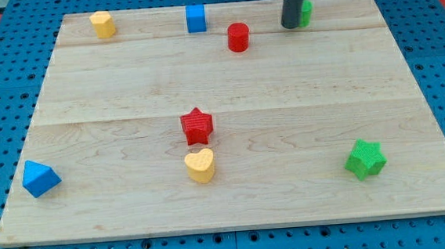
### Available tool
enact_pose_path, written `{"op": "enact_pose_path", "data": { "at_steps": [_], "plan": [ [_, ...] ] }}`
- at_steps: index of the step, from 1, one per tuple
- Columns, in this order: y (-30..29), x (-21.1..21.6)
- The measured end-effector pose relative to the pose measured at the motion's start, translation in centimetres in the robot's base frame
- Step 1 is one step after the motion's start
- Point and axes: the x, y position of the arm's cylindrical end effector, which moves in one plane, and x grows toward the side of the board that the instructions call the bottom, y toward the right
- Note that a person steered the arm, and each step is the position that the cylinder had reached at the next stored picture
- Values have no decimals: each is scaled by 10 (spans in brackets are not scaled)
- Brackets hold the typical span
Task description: Push the red circle to the center
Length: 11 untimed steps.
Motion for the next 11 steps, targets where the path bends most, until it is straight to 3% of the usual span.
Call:
{"op": "enact_pose_path", "data": {
  "at_steps": [2, 3, 5, 6, 9, 10, 11],
  "plan": [
    [-48, -1],
    [-67, 23],
    [-122, 9],
    [-140, 31],
    [-139, 33],
    [-127, 53],
    [-111, 6]
  ]
}}
